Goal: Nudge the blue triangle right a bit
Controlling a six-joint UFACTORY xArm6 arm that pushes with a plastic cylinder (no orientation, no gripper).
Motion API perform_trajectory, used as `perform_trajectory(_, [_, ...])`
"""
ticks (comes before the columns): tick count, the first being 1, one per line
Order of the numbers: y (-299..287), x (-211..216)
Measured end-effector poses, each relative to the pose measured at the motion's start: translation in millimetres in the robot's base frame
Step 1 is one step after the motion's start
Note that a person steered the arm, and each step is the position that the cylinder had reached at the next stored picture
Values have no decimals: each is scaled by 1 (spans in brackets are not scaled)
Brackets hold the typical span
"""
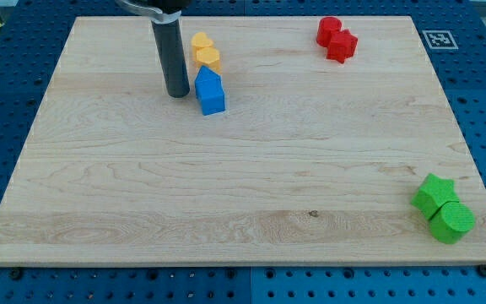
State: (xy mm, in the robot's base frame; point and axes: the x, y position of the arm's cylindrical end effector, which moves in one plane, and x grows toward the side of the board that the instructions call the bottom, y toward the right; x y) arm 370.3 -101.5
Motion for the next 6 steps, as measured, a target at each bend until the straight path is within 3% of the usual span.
perform_trajectory(6, [19,-12])
